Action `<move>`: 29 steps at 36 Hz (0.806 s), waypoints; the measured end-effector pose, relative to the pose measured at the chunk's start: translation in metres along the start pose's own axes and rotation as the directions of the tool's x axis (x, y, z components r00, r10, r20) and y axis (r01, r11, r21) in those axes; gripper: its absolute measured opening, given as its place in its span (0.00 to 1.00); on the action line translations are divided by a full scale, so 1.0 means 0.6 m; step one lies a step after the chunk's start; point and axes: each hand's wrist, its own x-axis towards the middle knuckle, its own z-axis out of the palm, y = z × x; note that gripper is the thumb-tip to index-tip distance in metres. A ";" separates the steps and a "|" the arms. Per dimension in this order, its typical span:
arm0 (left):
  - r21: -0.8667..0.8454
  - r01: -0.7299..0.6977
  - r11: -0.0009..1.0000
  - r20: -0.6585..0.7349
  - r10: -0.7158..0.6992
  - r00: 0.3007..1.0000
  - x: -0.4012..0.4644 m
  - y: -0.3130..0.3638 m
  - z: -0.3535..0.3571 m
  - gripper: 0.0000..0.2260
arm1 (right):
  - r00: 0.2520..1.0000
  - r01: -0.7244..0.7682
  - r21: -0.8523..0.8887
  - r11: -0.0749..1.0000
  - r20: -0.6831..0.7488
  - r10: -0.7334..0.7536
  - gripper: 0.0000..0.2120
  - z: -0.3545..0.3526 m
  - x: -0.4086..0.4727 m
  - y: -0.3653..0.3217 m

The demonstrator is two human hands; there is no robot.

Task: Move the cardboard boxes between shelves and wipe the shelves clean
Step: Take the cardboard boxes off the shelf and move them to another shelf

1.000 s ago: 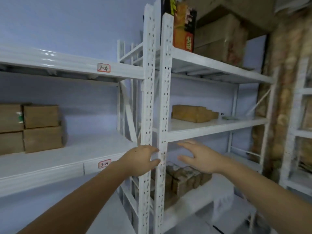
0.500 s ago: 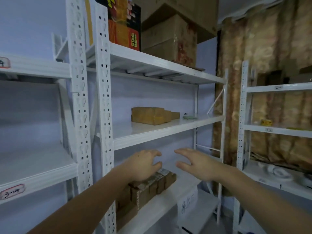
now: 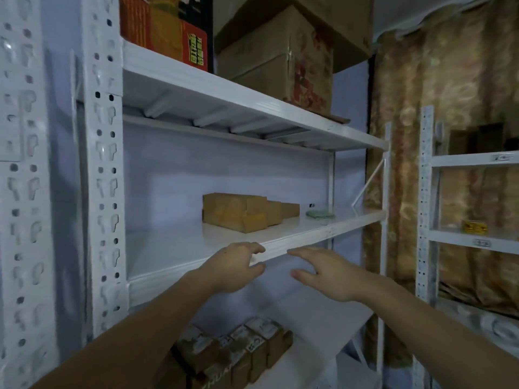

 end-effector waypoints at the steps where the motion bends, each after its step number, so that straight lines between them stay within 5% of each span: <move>1: 0.010 0.012 1.000 -0.006 -0.011 1.000 0.013 -0.004 0.003 0.23 | 1.000 0.008 0.005 1.000 0.000 -0.008 0.30 0.003 0.015 0.012; 17: 0.110 0.304 0.946 -0.100 -0.294 0.951 0.201 -0.064 0.036 0.22 | 0.959 0.278 0.147 0.949 0.015 -0.284 0.31 0.033 0.328 0.182; 21: -0.035 0.454 0.890 -0.182 -0.452 0.873 0.235 -0.090 0.030 0.23 | 0.955 0.289 0.262 0.921 -0.013 -0.296 0.30 0.034 0.398 0.199; 29: -0.463 0.521 0.717 -0.291 -0.678 0.675 0.329 -0.113 0.021 0.24 | 0.915 0.316 0.564 0.763 -0.393 -0.089 0.22 0.024 0.516 0.185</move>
